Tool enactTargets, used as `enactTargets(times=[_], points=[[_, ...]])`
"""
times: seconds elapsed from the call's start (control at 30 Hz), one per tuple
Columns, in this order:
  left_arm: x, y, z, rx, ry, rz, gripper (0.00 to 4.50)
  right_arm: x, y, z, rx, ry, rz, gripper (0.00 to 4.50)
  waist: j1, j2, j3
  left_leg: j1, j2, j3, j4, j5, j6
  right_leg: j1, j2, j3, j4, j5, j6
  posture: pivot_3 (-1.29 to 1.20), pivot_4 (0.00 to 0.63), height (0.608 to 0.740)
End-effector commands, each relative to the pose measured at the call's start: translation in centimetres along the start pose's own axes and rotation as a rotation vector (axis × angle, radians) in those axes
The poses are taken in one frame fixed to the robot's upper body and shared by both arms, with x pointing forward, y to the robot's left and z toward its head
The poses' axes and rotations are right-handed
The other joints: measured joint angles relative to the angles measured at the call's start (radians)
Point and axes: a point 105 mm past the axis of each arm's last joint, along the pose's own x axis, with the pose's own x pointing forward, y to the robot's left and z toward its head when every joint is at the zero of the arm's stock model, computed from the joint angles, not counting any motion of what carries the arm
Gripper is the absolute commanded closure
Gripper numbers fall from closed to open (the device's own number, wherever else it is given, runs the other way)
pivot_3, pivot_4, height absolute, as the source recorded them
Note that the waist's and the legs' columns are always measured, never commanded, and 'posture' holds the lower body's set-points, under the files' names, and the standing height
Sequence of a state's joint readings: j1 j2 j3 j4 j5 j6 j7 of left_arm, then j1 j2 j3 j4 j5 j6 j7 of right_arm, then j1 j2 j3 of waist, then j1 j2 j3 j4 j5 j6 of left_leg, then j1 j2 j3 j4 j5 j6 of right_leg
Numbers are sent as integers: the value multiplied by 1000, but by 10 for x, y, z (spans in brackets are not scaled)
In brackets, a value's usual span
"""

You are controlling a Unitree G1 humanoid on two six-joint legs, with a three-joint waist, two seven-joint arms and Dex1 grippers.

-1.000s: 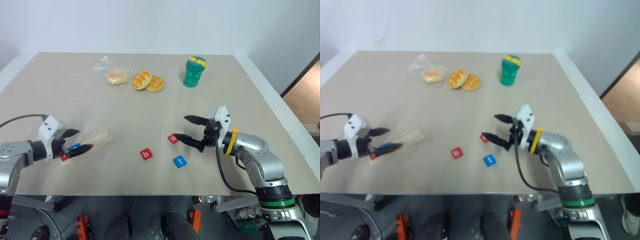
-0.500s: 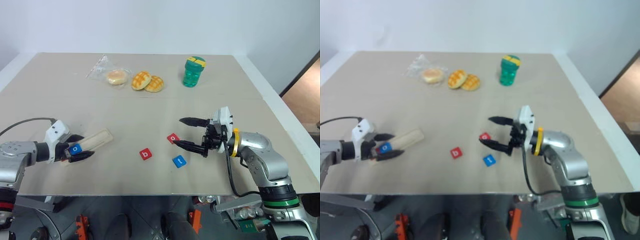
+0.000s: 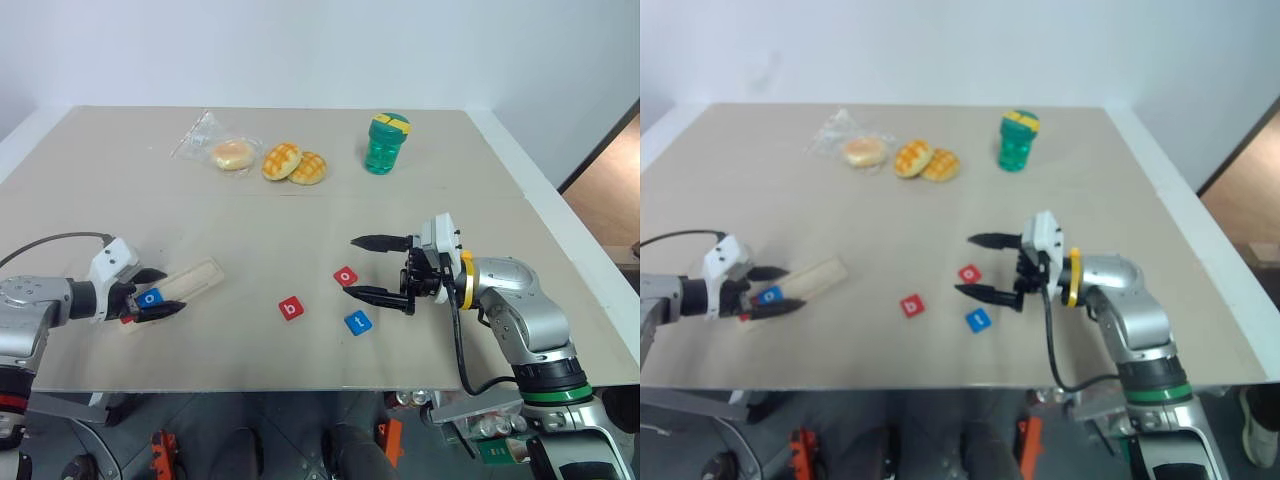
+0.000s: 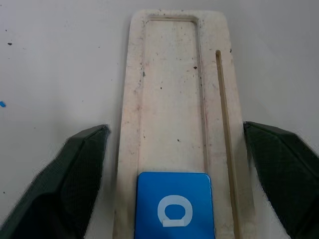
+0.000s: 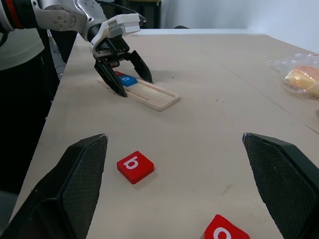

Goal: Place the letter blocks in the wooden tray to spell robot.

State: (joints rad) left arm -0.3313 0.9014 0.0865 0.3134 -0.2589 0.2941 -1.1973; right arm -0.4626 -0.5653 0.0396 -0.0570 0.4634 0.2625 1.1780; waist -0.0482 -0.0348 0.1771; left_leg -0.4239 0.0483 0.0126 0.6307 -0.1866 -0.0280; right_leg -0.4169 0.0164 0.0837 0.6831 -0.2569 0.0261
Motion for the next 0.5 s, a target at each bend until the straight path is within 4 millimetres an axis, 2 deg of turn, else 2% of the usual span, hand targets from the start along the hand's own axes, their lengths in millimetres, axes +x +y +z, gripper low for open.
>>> enactTargets(times=[0.03,0.17,0.27,0.4,0.5], points=[[2,-5,-11,-15,53,-34,1308,-1,-1,7,-44,-11,-3,0,0,0,0,0,0,0,0,0,0,0,0,0,0,0,0,0,150,740],[2,-6,-14,20,75,-37,1308,0,-1,6,-48,-8,-9,0,0,0,0,0,0,0,0,0,0,0,0,0,0,0,0,0,150,740],[6,-11,-5,97,61,-62,1308,0,-4,6,-52,-8,-19,0,0,0,0,0,0,0,0,0,0,0,0,0,0,0,0,0,150,740],[15,-31,16,224,41,-195,1308,-1,-7,6,-60,-4,-30,0,1,0,0,0,0,0,1,0,0,1,0,0,0,0,0,0,150,740],[21,-51,24,297,42,-319,1308,-2,-10,5,-67,1,-34,0,2,0,0,0,-1,0,1,0,0,1,-1,0,0,0,1,0,150,740]])
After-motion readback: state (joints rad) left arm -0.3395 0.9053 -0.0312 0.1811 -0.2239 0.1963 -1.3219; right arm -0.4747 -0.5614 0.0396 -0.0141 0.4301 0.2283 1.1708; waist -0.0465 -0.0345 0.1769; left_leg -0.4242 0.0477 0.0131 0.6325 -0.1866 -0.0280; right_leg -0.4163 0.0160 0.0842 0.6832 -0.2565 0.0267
